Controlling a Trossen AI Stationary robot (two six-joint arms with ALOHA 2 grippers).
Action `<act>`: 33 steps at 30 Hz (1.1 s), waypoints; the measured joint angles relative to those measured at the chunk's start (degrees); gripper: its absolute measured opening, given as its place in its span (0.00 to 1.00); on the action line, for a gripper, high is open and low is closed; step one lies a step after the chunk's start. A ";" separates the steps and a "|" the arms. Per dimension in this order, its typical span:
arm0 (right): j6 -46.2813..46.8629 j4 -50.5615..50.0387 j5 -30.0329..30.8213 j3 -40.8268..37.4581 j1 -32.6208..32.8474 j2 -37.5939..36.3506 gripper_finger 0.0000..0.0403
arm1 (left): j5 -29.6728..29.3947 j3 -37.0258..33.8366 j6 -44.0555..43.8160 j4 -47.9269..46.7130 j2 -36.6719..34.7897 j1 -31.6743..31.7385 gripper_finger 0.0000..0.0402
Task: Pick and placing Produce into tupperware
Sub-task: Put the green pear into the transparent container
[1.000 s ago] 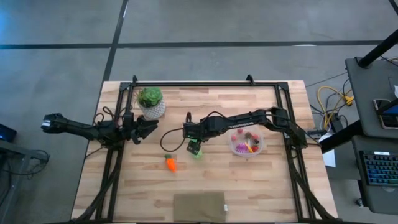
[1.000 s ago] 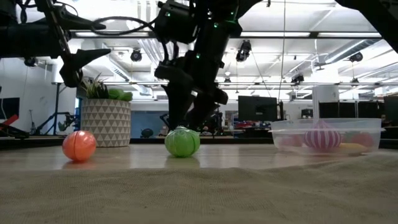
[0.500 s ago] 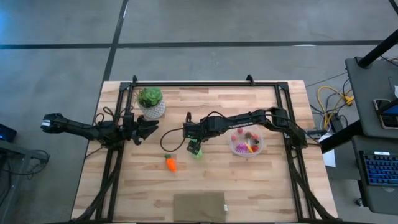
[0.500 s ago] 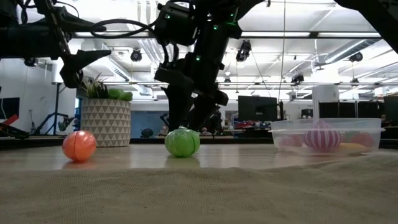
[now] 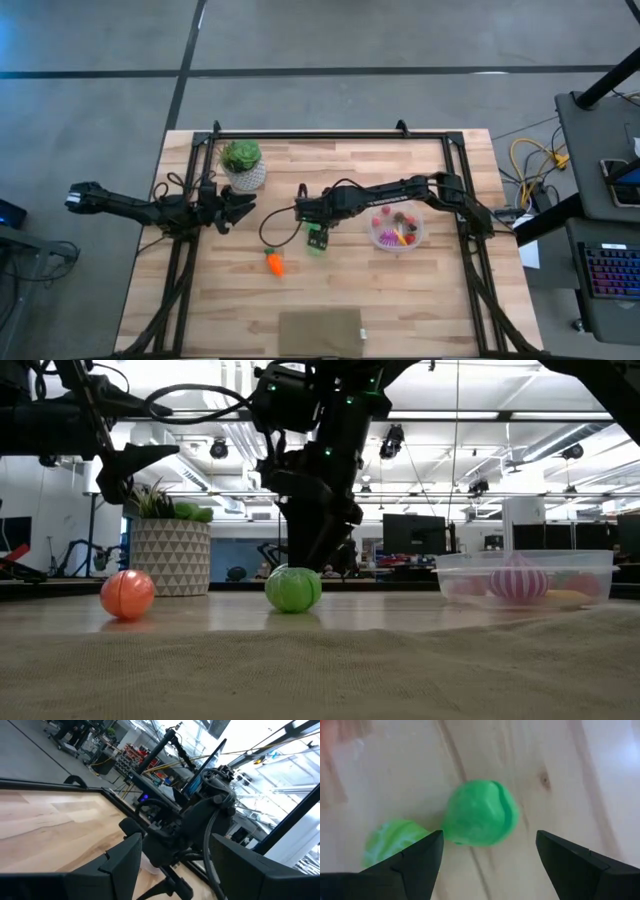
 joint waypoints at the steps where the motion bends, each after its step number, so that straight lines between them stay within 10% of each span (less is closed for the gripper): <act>1: 1.44 0.26 -0.84 0.00 -0.03 0.00 0.77 | -0.09 0.00 -0.01 0.00 0.07 0.00 0.54; 13: 16.96 6.00 -3.55 -0.07 -0.50 2.81 0.77 | -0.86 0.00 -0.34 0.02 0.07 0.00 0.54; 33: 17.39 6.47 -3.28 0.02 -0.59 5.08 0.68 | -0.89 0.00 -0.40 0.04 0.02 0.00 0.54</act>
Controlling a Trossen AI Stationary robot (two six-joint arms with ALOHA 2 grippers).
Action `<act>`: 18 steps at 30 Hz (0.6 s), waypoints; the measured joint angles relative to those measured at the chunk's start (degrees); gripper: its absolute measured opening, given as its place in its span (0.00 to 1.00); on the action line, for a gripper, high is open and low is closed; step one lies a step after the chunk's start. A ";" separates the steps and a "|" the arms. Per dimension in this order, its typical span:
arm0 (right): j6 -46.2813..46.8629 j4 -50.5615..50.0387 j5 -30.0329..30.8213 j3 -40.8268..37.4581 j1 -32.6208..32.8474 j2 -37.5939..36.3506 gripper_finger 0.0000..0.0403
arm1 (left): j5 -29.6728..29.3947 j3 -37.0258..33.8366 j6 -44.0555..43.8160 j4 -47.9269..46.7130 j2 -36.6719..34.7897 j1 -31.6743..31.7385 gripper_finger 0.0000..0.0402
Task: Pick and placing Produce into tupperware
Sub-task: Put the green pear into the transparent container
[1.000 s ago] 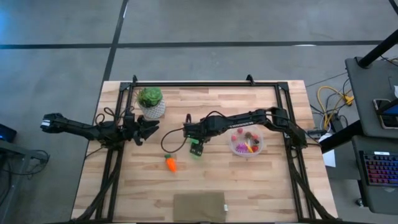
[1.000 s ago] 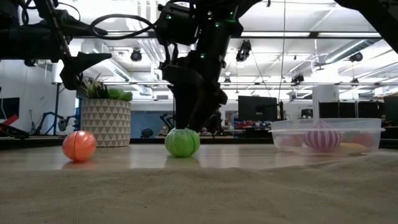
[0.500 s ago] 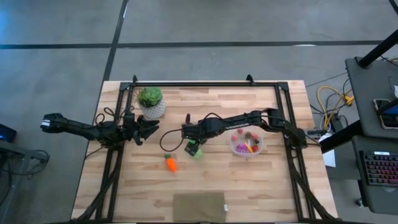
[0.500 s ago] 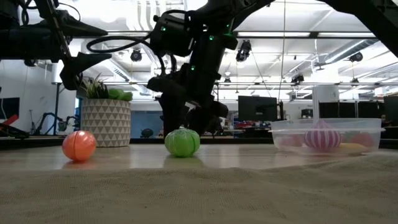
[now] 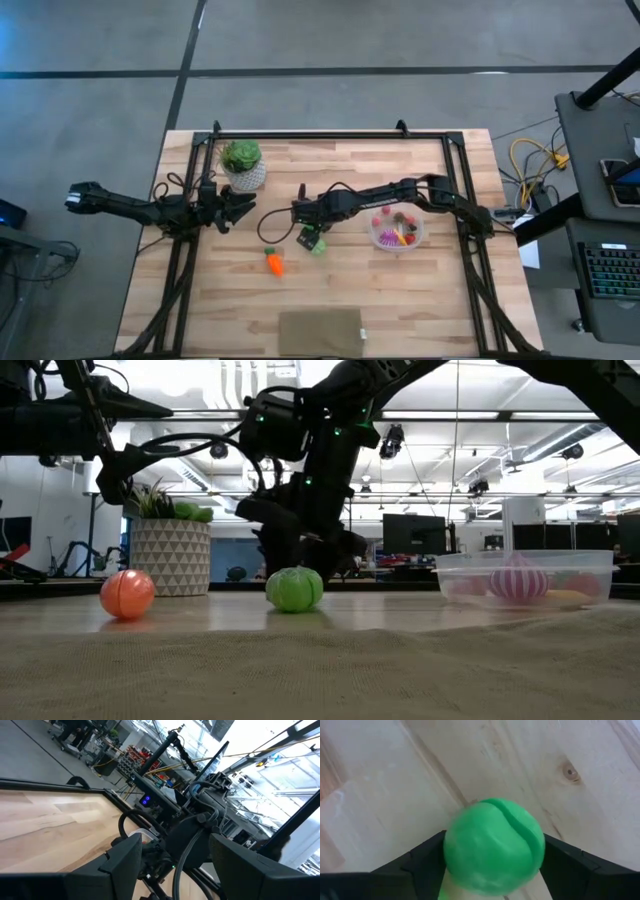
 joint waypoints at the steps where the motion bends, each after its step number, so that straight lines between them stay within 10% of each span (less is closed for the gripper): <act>1: 0.00 -0.04 0.00 -0.02 -0.08 -0.05 0.67 | 0.02 0.00 0.00 0.00 0.02 0.00 0.54; 18: 0.17 -11.31 3.49 4.46 -0.15 -6.39 0.60 | 0.02 0.00 0.00 0.00 -0.02 0.00 0.54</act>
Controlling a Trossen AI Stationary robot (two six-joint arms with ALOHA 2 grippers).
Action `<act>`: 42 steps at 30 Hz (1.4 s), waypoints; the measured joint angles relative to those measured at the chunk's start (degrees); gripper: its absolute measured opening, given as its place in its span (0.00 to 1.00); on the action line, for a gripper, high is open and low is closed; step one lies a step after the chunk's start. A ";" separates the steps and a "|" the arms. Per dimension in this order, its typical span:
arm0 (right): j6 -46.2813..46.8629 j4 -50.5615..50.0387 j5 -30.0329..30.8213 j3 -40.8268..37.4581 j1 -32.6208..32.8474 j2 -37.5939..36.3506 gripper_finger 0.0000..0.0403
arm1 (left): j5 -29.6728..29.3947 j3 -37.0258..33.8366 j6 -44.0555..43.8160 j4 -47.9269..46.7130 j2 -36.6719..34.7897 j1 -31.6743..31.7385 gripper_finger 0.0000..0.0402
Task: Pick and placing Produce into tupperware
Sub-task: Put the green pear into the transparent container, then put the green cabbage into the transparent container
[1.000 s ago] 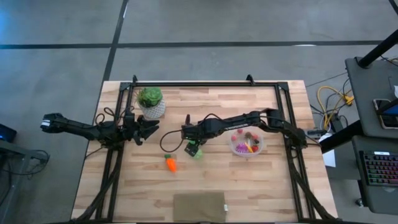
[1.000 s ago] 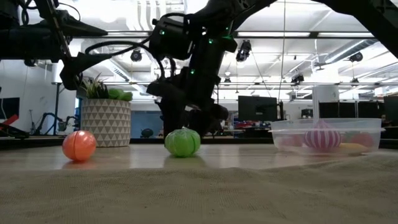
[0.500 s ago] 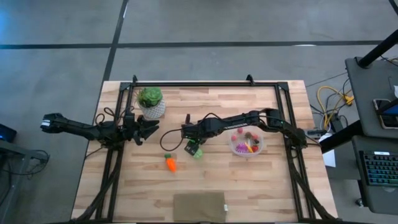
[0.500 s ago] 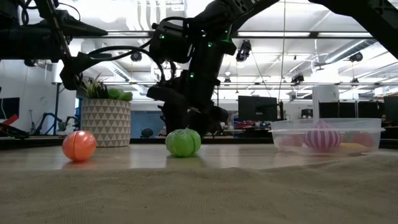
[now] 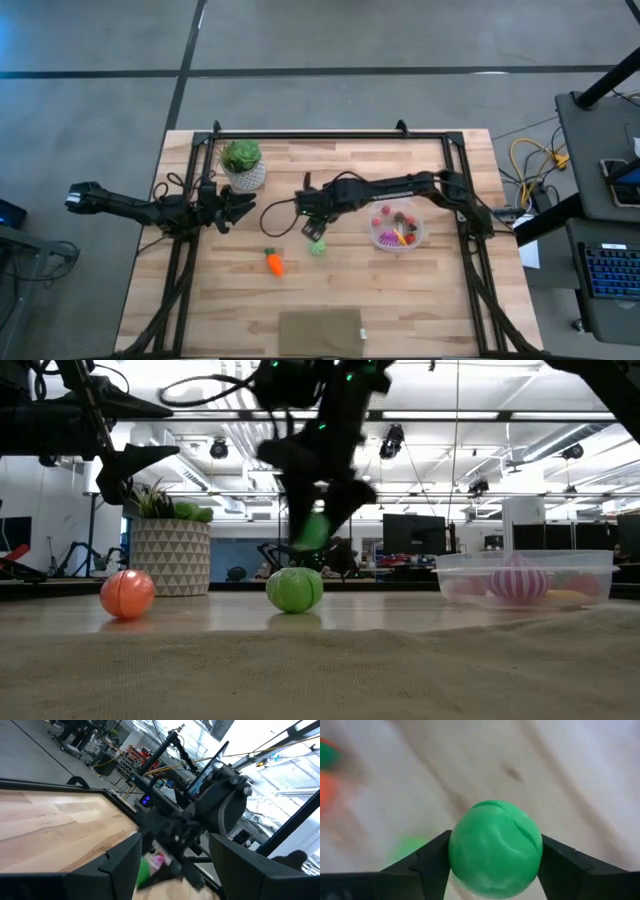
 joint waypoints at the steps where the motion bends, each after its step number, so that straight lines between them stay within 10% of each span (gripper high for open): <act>1: 0.00 -3.56 1.58 0.52 -0.01 -0.69 0.60 | -0.01 0.00 0.00 0.00 0.00 0.00 0.54; 12: 13.25 -26.88 6.33 -10.11 0.00 -12.97 0.60 | -0.01 -0.01 0.02 0.02 0.05 0.00 0.54; 23: 29.84 -15.67 -2.69 -32.60 -1.42 -24.05 0.62 | 0.03 0.00 0.02 0.00 -0.07 0.00 0.54; 42: 30.47 -14.47 3.85 -31.84 -0.09 -24.35 0.75 | 0.04 0.00 0.00 0.00 -0.07 0.00 0.54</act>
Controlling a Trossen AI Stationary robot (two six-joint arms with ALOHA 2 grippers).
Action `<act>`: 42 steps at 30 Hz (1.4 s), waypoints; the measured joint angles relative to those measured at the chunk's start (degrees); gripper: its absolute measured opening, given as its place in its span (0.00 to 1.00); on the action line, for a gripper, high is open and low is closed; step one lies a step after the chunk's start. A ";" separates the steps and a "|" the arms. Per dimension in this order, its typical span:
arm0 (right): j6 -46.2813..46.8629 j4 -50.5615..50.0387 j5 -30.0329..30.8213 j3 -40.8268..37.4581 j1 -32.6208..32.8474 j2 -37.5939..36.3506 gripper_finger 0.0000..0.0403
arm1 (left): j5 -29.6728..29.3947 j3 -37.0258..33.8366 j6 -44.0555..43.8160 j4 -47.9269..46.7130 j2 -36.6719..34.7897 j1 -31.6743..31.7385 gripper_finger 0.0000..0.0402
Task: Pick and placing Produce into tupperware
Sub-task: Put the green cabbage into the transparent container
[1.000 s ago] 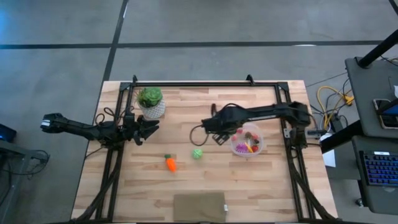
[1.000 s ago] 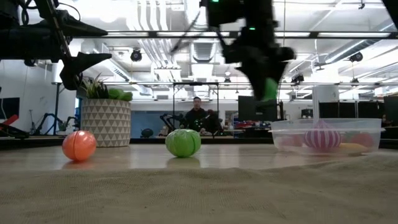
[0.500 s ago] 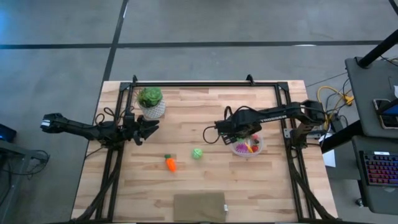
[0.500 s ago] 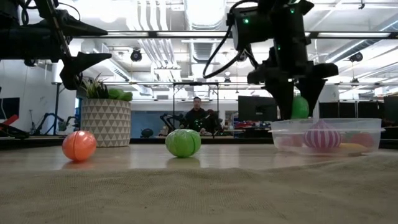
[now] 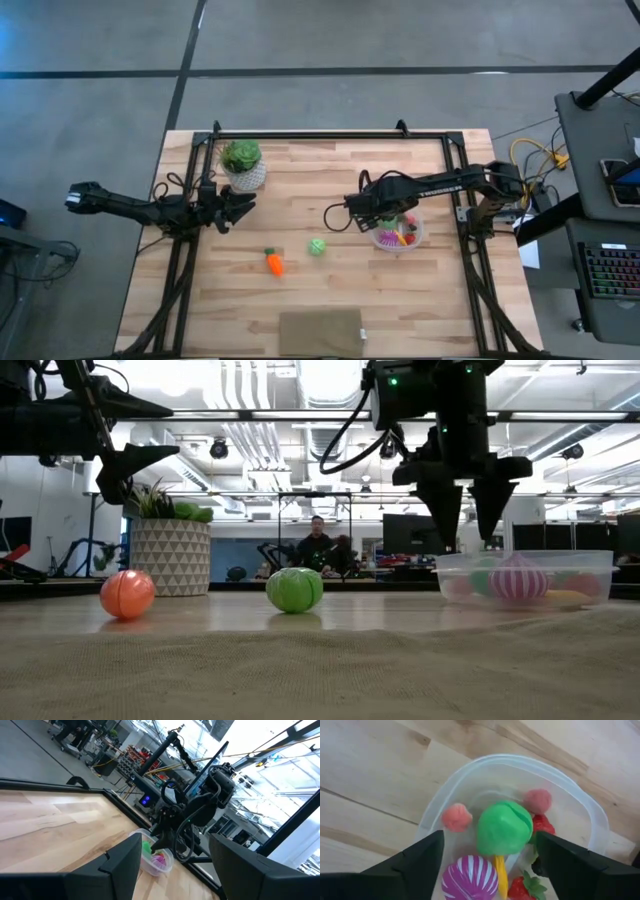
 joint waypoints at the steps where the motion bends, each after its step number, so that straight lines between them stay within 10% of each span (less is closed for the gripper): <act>1: 0.00 0.01 -0.01 -0.05 0.00 0.00 0.77 | -0.02 0.00 0.00 0.00 -0.02 0.00 0.54; 12: -12.85 14.38 -1.67 7.77 3.94 1.72 0.83 | -0.02 0.00 -0.02 0.00 0.02 0.00 0.54; 24: -27.77 10.45 -0.62 27.02 10.07 22.27 0.82 | -0.70 0.00 -0.02 -0.07 0.13 0.00 0.54; 42: -27.05 9.63 0.99 37.63 11.10 31.42 0.82 | -0.56 0.00 -0.01 -0.38 0.15 0.00 0.54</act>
